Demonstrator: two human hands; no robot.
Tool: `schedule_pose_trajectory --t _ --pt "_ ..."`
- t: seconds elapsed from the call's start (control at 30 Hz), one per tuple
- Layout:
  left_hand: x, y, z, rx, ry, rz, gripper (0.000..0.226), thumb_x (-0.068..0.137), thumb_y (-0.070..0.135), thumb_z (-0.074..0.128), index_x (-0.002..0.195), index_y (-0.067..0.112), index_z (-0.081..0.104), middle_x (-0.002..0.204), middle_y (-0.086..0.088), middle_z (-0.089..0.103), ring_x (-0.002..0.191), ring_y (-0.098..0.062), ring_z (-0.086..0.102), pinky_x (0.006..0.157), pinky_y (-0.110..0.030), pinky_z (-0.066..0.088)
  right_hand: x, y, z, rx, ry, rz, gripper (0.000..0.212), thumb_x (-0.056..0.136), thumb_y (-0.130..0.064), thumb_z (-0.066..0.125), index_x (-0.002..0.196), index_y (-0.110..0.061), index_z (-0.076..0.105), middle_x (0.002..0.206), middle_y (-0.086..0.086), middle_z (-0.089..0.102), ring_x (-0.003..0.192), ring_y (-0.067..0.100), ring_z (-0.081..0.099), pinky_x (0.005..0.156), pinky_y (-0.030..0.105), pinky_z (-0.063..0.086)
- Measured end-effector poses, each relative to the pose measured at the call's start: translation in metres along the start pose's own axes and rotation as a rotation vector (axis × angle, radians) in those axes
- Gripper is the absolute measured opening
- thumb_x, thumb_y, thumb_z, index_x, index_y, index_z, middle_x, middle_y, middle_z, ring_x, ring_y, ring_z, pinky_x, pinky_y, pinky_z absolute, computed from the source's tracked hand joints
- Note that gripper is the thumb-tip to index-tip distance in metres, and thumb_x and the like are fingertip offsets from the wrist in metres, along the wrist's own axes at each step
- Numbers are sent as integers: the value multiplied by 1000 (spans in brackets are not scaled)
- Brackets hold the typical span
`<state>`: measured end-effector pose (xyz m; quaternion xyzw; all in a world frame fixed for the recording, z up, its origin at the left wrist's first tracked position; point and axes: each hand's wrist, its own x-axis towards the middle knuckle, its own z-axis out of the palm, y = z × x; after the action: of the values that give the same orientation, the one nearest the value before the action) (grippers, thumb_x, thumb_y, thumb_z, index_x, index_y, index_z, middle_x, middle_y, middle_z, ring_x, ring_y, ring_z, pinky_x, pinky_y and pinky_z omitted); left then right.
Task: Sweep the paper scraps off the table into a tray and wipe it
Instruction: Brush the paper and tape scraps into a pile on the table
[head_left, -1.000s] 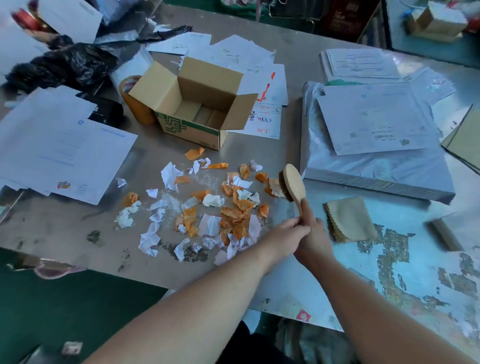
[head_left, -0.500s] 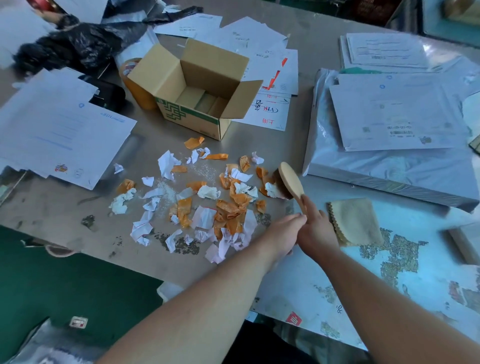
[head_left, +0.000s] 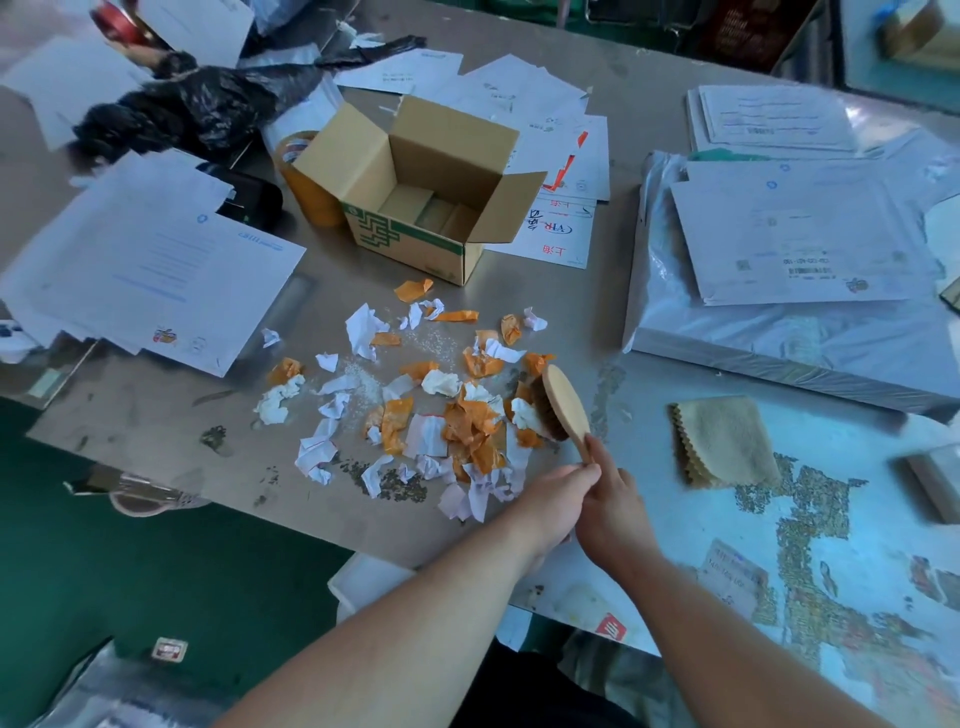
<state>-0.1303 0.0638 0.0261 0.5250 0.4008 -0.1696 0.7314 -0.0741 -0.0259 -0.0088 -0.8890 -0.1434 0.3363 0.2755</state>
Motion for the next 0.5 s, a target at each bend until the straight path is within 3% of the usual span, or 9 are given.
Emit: schedule_pose_trajectory --t 0.1,0.17,0.23,0.37,0.5 --pt "-4 -2 -5 -16 -14 20 37 108 44 41 131 28 66 116 -1 73 91 -12 61 77 -29 42 -6 -3 4 43 23 15 66 98 -25 43 157 -47 23 115 1 45 117 31 55 96 43 44" --pt "-5 -1 -8 -38 -18 29 31 108 44 42 114 30 69 100 5 71 85 -12 58 75 -30 40 -9 -6 5 80 54 19 67 97 -20 42 156 -47 26 116 -1 44 120 29 53 99 43 44" --pt "-6 0 -11 -42 -12 32 31 107 45 42 101 31 69 98 5 67 88 -15 57 75 -31 38 -10 -9 5 114 83 5 70 96 -12 39 156 -45 27 117 -2 42 121 27 51 100 41 42" --pt "-7 4 -21 -54 47 42 31 101 51 46 114 35 69 122 7 68 107 -21 67 80 -32 45 2 -22 -4 119 118 -17 66 100 -7 38 156 -39 30 120 -1 42 113 24 51 96 37 42" --pt "-4 12 -35 -147 123 27 33 100 47 52 122 27 66 124 2 67 88 -15 63 75 -31 45 31 -38 -18 33 141 -48 57 104 -18 39 156 -37 31 132 9 47 106 25 54 93 40 47"
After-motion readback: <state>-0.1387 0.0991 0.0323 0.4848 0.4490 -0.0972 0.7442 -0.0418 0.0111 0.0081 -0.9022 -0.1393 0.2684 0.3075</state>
